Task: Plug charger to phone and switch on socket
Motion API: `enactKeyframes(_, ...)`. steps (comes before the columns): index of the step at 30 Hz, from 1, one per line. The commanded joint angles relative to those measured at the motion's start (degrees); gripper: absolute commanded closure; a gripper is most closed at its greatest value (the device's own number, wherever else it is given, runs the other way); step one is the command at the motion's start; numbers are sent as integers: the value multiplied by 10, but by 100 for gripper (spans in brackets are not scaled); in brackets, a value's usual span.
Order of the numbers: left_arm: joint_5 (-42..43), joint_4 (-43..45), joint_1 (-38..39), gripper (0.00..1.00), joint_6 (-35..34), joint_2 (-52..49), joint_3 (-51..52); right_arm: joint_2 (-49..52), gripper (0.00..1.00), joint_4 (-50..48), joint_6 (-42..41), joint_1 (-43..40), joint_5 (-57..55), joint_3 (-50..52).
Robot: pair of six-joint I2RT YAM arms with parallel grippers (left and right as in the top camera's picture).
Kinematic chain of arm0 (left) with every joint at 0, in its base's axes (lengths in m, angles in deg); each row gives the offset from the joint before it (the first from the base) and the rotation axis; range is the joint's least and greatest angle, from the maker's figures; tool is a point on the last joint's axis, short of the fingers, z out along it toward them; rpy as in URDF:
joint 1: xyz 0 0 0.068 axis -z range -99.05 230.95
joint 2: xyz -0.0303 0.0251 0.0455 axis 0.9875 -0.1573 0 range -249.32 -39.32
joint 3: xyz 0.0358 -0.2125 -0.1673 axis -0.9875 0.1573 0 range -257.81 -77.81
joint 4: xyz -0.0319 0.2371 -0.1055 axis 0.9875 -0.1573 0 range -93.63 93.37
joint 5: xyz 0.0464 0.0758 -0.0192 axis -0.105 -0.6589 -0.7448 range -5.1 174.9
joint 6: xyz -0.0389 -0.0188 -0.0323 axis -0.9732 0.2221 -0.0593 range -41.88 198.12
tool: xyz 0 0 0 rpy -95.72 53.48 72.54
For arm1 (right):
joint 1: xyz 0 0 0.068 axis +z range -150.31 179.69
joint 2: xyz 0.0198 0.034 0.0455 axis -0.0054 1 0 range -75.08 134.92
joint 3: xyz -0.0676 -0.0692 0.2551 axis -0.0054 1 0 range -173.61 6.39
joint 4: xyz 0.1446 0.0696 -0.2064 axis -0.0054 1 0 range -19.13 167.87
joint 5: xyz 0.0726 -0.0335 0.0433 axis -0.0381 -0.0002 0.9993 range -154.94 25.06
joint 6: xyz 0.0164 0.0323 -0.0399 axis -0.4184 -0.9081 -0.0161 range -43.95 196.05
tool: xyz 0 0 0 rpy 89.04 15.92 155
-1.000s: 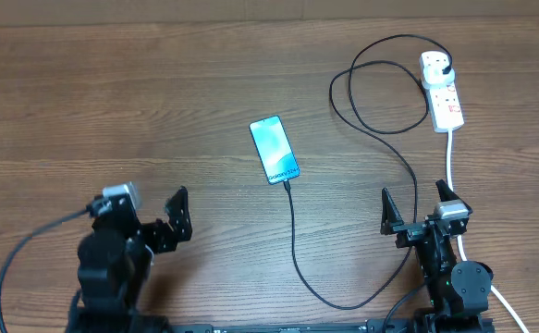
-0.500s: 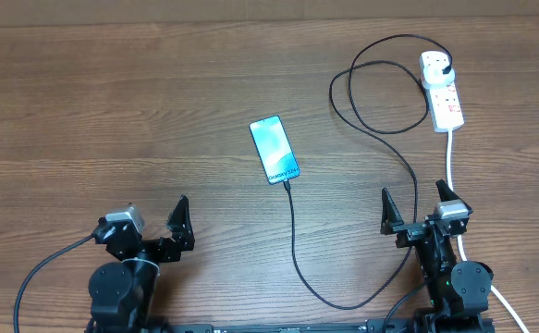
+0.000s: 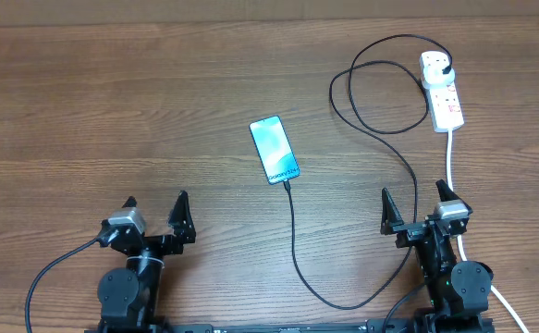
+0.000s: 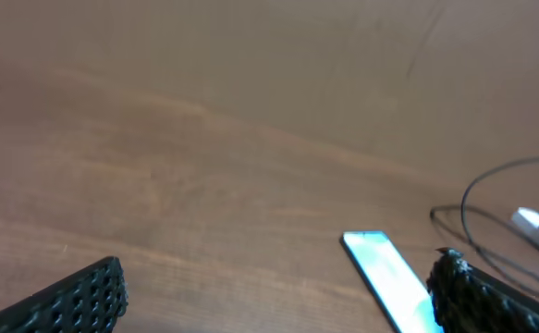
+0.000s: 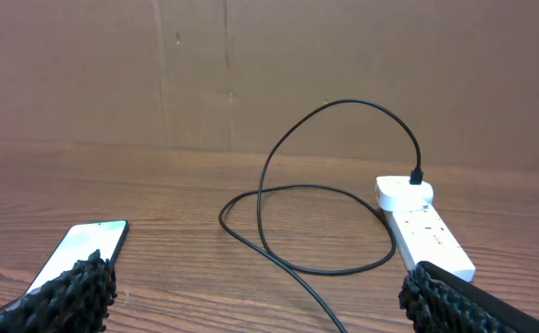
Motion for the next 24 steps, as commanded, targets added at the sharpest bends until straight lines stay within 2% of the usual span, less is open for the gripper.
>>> enactKeyframes(1, -26, 38, -4, 0, 11, 7, 26, -7, 0, -2, 2, 2, -3, 6)
enactKeyframes(6, -64, 59, -4, 0, 16, 7, 36, -7, 0, -2, 2, 2, -3, 6)
enactKeyframes(18, -72, 46, -4, 0, 175, 7, 36, -7, 0, -2, 2, 2, -3, 6)
enactKeyframes(24, -82, 46, -4, 0, 191, 7, 36, -7, 0, -2, 2, 2, -3, 6)
